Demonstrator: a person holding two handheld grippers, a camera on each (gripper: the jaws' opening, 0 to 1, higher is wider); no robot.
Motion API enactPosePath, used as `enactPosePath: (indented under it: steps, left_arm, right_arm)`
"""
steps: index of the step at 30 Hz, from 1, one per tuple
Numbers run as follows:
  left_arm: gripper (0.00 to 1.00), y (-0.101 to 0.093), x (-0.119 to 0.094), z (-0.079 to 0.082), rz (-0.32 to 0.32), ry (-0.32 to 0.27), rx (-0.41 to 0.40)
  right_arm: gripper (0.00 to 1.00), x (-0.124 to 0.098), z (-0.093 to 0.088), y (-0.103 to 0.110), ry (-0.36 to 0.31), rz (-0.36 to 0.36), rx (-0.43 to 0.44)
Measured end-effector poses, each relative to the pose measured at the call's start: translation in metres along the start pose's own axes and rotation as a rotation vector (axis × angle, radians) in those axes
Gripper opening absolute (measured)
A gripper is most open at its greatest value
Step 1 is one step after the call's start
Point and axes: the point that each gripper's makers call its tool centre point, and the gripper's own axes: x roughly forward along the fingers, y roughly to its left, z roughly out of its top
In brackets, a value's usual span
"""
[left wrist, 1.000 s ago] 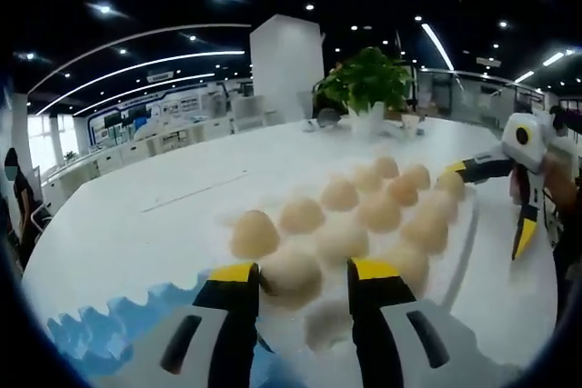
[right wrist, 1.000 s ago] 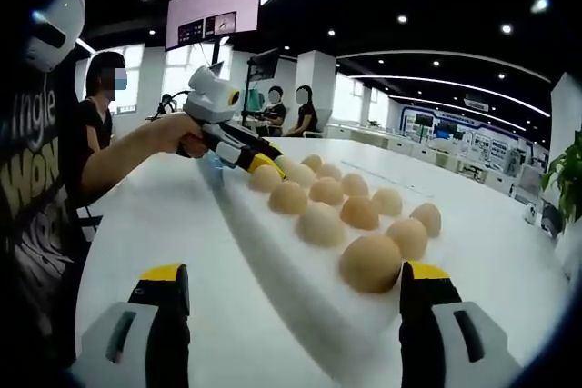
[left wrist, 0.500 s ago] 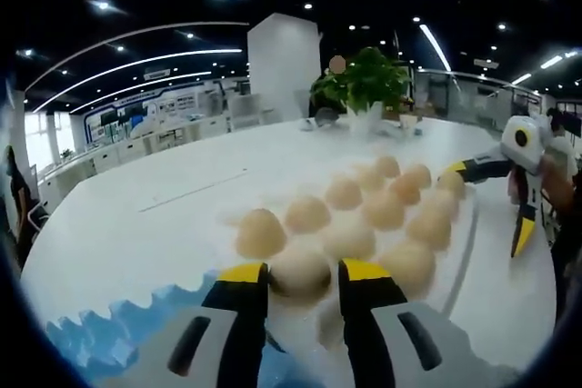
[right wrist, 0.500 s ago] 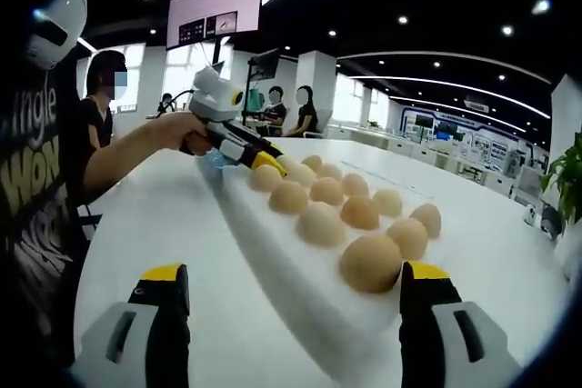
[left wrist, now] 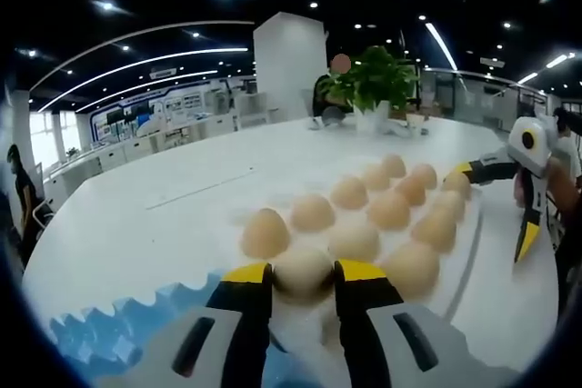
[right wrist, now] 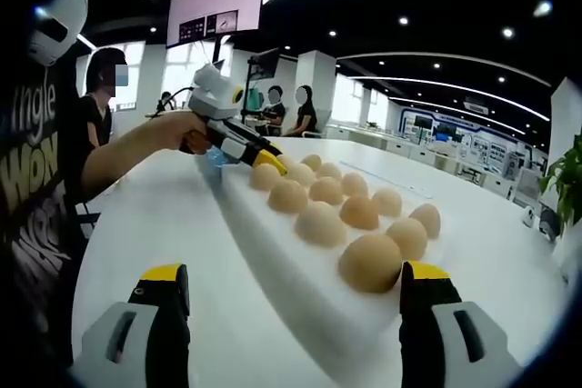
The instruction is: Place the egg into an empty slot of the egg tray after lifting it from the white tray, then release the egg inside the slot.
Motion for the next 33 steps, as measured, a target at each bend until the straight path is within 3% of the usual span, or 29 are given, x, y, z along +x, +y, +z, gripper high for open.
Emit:
enactPosePath:
  steps: [7, 33]
  left_arm:
    - [0.27, 0.003, 0.000, 0.001, 0.006, -0.021, -0.042]
    - [0.27, 0.022, -0.016, 0.021, 0.027, -0.089, -0.076]
  right_arm:
    - [1.00, 0.001, 0.000, 0.000, 0.004, -0.002, -0.005]
    - [1.00, 0.000, 0.000, 0.000, 0.000, -0.003, -0.002]
